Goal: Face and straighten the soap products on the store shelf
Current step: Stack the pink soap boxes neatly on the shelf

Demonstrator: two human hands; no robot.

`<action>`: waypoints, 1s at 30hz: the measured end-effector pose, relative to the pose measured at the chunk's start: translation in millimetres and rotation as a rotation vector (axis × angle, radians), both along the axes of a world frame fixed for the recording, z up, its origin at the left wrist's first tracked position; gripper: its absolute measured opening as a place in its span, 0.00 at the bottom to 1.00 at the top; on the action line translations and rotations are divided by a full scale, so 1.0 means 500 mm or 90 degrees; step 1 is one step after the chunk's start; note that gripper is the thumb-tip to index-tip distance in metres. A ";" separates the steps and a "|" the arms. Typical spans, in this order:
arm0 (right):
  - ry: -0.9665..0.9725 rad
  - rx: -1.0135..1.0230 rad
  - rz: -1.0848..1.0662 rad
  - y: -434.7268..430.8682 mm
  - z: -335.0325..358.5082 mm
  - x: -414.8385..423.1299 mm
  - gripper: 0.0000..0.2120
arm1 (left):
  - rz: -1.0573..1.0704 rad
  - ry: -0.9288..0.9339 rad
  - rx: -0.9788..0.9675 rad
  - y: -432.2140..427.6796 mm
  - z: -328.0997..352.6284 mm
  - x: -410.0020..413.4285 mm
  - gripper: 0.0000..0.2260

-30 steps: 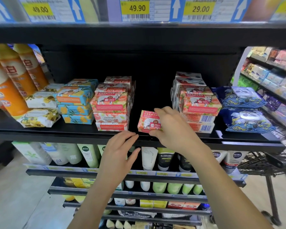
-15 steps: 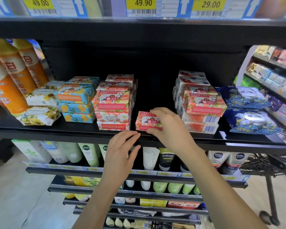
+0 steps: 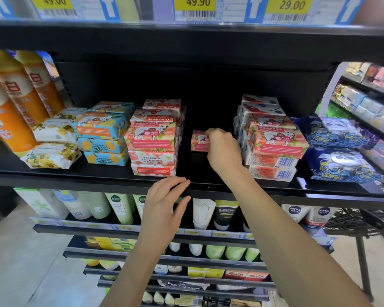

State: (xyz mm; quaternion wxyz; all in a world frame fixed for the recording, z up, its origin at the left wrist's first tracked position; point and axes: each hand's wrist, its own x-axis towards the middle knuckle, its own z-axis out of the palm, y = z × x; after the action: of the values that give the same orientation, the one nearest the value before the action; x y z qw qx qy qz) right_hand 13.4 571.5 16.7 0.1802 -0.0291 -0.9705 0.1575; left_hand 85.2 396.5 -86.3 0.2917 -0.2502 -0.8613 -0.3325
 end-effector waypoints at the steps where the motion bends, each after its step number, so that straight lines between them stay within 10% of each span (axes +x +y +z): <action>1: -0.008 0.006 -0.012 -0.001 0.006 -0.010 0.21 | -0.001 0.001 0.001 0.000 0.000 0.000 0.16; 11: 0.001 -0.042 -0.022 -0.006 0.019 -0.051 0.23 | -0.002 0.003 0.005 0.000 -0.003 0.000 0.16; 18: 0.032 -0.420 0.279 -0.037 0.051 0.036 0.24 | 0.001 0.008 0.004 0.003 -0.006 0.001 0.16; 30: 0.058 -0.375 0.284 -0.074 0.059 0.045 0.32 | 0.001 0.019 0.016 0.005 -0.008 -0.001 0.15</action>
State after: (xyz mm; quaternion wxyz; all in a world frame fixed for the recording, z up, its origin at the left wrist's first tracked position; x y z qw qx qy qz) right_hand 36.1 534.7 46.1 0.1686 0.1392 -0.8571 0.4665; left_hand 84.9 398.8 -90.3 0.3078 -0.2506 -0.8527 -0.3397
